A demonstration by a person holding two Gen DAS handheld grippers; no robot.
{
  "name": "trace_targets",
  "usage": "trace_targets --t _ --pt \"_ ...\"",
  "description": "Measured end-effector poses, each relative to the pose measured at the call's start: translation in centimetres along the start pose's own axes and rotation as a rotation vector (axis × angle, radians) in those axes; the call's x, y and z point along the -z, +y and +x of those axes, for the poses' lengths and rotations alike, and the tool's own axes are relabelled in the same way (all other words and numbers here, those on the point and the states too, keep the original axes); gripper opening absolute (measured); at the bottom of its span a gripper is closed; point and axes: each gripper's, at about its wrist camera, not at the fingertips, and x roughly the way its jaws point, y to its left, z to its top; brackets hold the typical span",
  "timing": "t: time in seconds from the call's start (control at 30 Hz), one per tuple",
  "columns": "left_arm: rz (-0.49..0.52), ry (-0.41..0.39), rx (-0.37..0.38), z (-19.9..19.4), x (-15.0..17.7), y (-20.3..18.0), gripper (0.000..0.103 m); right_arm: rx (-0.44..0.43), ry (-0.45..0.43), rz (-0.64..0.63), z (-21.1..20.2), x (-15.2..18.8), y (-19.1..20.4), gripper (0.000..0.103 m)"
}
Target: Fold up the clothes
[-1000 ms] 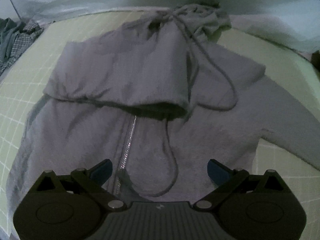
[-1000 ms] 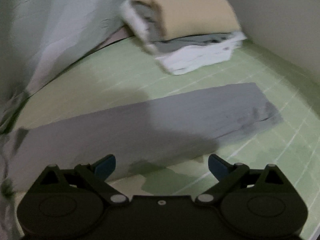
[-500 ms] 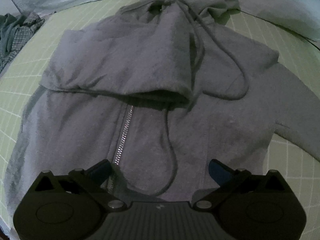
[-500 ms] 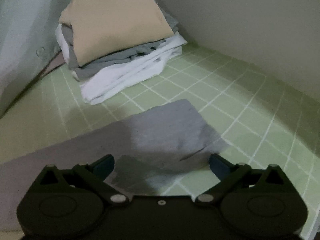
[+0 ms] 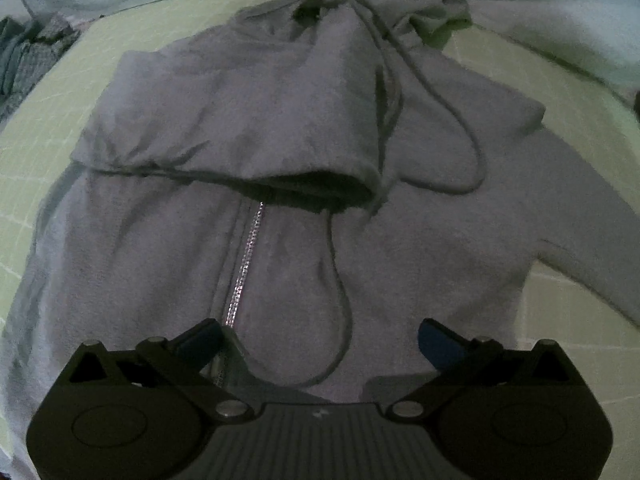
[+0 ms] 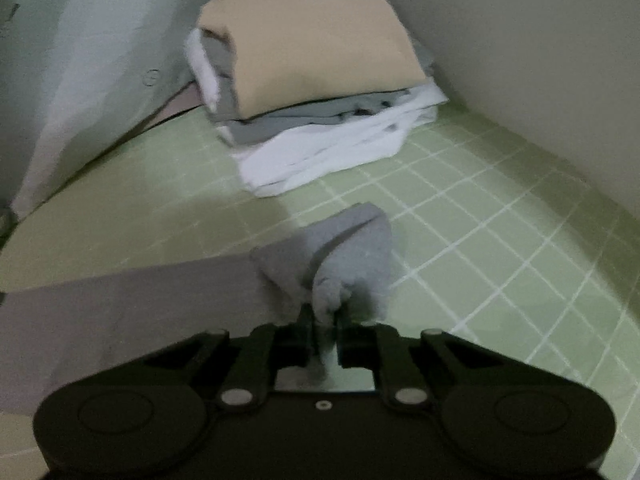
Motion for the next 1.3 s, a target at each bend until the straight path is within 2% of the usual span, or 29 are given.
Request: trace_targets --t 0.07,0.3,0.53,0.67,1.1,1.3 --pt "-0.019 -0.041 0.013 -1.4 0.2 0.9 0.103 -0.038 -0.012 0.016 -1.2 0.4 0.8 0.011" --pt "-0.094 -0.178 0.008 -6.1 -0.6 5.1 0.103 -0.147 -0.023 -0.101 -5.0 1.3 6.3 0.01" --pt "-0.202 -0.309 -0.007 -10.1 -0.6 10.4 0.103 -0.193 -0.004 -0.225 -6.8 0.9 13.6 0.01" --pt "-0.236 -0.313 -0.023 -10.0 0.0 13.7 0.103 -0.196 -0.001 -0.329 -7.1 1.1 18.3 0.01" --pt "-0.31 -0.318 -0.076 -9.3 1.8 23.3 0.103 -0.123 0.016 -0.436 -8.7 4.2 30.8 0.01" --pt "-0.375 -0.31 -0.074 -8.6 2.7 27.1 0.103 -0.153 -0.019 -0.52 -9.7 5.3 37.6 0.01"
